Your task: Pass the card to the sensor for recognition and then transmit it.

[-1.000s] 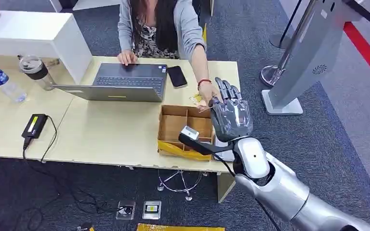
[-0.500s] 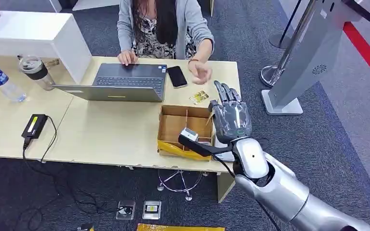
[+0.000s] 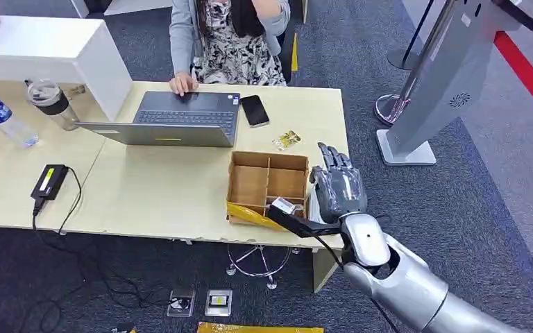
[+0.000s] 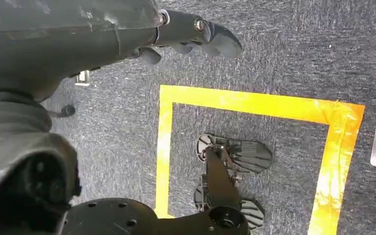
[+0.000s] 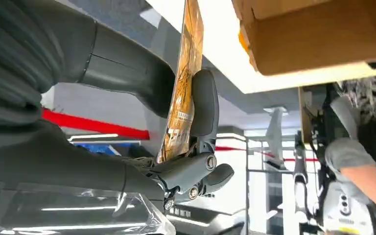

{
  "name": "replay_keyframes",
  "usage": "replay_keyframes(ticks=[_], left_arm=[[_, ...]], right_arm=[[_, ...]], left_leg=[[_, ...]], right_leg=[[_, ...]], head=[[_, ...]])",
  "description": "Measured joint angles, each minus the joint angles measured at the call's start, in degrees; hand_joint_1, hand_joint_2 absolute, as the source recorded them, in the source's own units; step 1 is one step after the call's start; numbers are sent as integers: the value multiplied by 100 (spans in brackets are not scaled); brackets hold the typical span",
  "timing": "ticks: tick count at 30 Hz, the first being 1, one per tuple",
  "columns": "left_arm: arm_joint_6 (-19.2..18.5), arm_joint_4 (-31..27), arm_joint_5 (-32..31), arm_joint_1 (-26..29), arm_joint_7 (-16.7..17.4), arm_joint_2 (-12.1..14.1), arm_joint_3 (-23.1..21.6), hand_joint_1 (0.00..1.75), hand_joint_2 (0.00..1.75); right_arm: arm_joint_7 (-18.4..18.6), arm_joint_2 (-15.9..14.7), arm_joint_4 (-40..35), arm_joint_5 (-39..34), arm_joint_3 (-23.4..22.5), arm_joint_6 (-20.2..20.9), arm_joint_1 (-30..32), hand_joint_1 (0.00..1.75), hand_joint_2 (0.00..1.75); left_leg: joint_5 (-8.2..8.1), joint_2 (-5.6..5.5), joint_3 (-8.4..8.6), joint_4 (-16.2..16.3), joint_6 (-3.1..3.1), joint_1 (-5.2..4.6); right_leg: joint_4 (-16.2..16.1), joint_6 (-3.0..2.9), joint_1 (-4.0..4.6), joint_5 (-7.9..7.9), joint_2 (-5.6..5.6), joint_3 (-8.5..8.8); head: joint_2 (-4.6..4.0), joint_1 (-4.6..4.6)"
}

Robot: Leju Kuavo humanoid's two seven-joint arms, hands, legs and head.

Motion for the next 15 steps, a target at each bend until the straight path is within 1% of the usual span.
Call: replay_keyframes(ticks=[9, 15], left_arm=[[7, 0, -50, 0, 0, -20, 0, 0, 0], [-2, 0, -66, 1, 2, -26, 0, 0, 0]], right_arm=[[-46, -2, 290, -319, 4, -87, 152, 175, 175], [-225, 2, 553, -818, 4, -232, 174, 175, 175]], left_leg=[[0, 0, -2, 0, 0, 0], [0, 0, -1, 0, 0, 0]], right_leg=[[0, 0, 0, 0, -1, 0], [0, 0, 0, 0, -2, 0]], head=[[0, 0], [0, 0]])
